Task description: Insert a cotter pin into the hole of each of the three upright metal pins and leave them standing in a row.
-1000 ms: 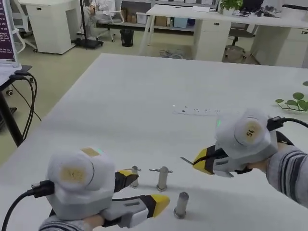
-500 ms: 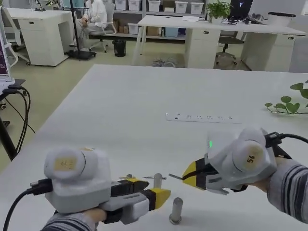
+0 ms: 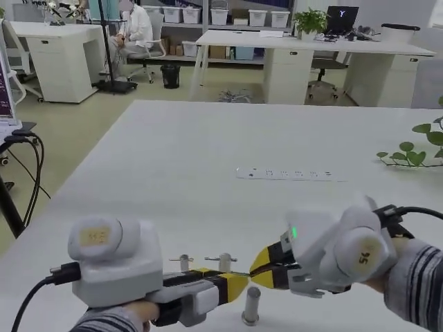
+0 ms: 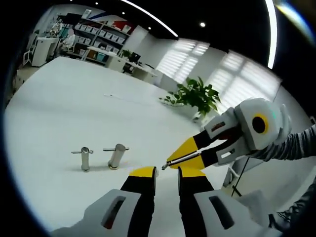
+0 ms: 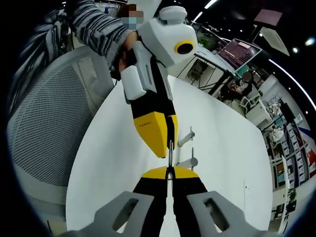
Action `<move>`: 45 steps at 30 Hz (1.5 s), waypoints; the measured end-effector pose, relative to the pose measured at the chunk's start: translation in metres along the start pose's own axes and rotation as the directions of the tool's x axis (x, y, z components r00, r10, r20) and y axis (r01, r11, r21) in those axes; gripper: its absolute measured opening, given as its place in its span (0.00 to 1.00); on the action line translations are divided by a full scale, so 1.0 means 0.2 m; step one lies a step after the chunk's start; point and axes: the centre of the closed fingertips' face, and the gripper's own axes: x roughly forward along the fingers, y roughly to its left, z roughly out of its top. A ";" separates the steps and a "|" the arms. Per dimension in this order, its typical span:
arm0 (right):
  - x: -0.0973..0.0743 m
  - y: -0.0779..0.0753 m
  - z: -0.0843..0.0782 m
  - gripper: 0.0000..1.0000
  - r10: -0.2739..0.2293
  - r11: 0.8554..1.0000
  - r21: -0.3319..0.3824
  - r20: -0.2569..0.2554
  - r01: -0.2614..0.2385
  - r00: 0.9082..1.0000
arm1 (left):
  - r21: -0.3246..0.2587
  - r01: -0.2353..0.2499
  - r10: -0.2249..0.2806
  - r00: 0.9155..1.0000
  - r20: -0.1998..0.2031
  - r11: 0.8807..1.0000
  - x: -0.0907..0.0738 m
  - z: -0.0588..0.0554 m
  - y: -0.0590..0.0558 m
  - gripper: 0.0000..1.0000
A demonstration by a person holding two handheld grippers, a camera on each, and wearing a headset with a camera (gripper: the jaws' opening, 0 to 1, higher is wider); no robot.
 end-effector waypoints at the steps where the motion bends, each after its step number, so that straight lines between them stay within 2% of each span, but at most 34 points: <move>1: 0.00 0.00 0.00 0.00 0.001 1.000 -0.002 0.001 -0.001 1.000 | -0.004 0.001 -0.001 1.000 0.000 1.000 0.00 0.00 0.00 0.12; 11: -0.01 0.03 0.02 0.00 0.015 1.000 0.000 0.008 -0.015 1.000 | -0.047 0.014 -0.013 1.000 0.010 0.999 0.00 -0.01 -0.01 0.00; 17: -0.01 0.03 0.01 0.00 0.013 1.000 0.004 0.002 -0.013 1.000 | -0.055 0.026 -0.025 1.000 0.005 0.998 0.02 -0.02 -0.02 0.00; 23: -0.02 0.03 0.00 0.00 0.014 0.999 0.039 0.004 -0.015 1.000 | 0.063 0.041 -0.042 0.999 0.008 0.997 0.02 -0.02 -0.04 0.00; 26: -0.02 0.03 0.00 0.00 0.017 0.998 0.062 0.009 -0.017 1.000 | 0.091 0.049 -0.049 0.999 0.000 0.995 0.02 -0.02 -0.04 0.00; 33: -0.03 0.05 -0.04 0.00 0.037 0.989 0.139 0.014 -0.038 0.999 | 0.189 0.080 -0.078 0.997 -0.019 0.979 0.01 -0.04 -0.06 0.00; 39: -0.03 0.07 -0.04 0.03 0.066 0.972 0.222 0.048 -0.075 0.997 | 0.220 0.112 -0.106 0.994 -0.040 0.969 -0.01 -0.07 -0.08 0.00; 45: -0.03 0.11 -0.04 0.05 0.104 0.951 0.283 0.081 -0.123 0.991 | 0.244 0.141 -0.136 0.990 -0.037 0.960 -0.03 -0.07 -0.10 0.00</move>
